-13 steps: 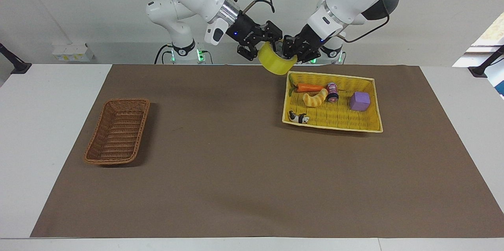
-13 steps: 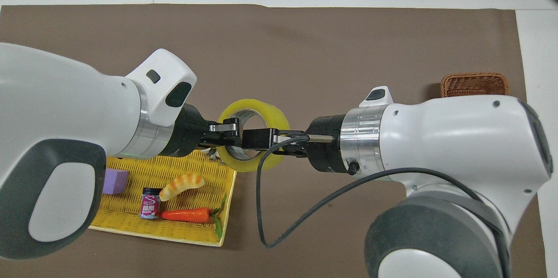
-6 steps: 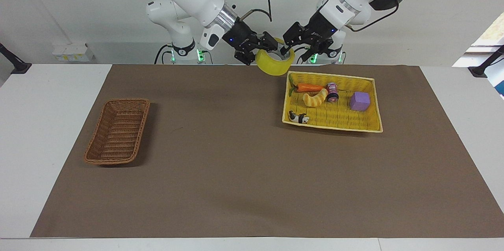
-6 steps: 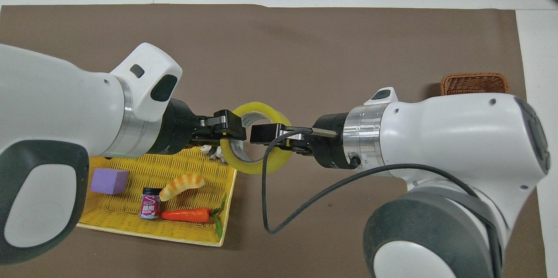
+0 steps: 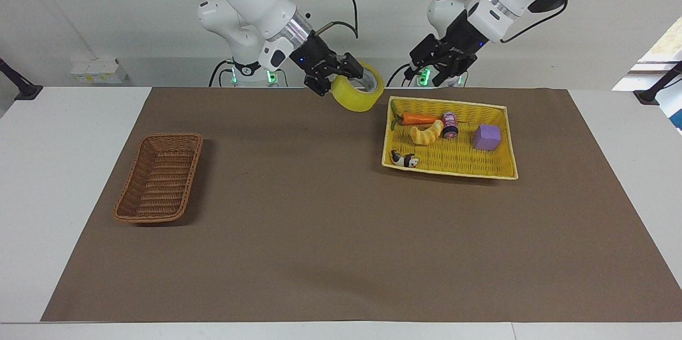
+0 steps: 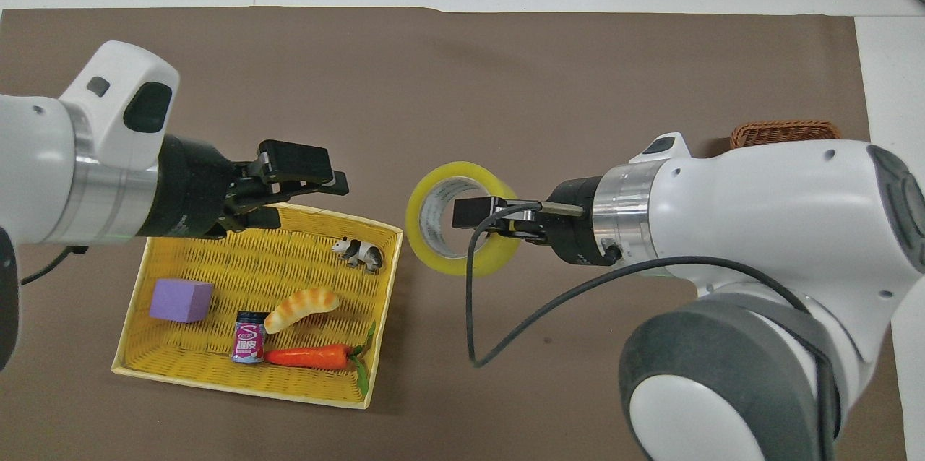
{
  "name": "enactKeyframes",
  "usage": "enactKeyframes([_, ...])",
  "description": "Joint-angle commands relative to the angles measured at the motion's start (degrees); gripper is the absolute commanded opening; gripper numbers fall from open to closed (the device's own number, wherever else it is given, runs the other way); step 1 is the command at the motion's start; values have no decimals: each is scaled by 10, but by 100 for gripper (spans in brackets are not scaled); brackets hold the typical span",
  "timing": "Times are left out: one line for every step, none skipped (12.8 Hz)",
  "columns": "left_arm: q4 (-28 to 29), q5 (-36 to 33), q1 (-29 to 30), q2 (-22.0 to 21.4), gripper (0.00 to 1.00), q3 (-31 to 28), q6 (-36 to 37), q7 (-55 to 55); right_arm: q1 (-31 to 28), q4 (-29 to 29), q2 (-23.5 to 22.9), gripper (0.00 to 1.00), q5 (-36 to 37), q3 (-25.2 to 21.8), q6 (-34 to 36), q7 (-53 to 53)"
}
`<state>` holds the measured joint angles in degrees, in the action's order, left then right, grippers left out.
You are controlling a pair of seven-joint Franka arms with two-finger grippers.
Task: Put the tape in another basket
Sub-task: 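Open the left gripper and withdraw while the right gripper carries the tape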
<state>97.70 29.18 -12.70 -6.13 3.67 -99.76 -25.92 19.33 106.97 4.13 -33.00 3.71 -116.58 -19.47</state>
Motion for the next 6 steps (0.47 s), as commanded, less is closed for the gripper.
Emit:
enactKeyframes([5,-51,43,-8,100,1,44,66,-86,10,8,0,25,3,53,70])
enactKeyframes([5,-108,45,-8,100,0,44,77,-123,12,6,0,25,3,63,101])
enactKeyframes([4,-155,50,-8,100,0,44,92,-156,17,3,0,26,3,71,126])
enactKeyframes([4,-180,65,-8,100,-1,44,112,-186,22,3,0,26,3,75,144])
enactKeyframes([4,-183,86,-8,100,-1,45,145,-215,26,1,0,26,3,80,153])
enactKeyframes([4,-185,104,-8,100,-2,50,180,-246,27,-7,0,26,3,86,161])
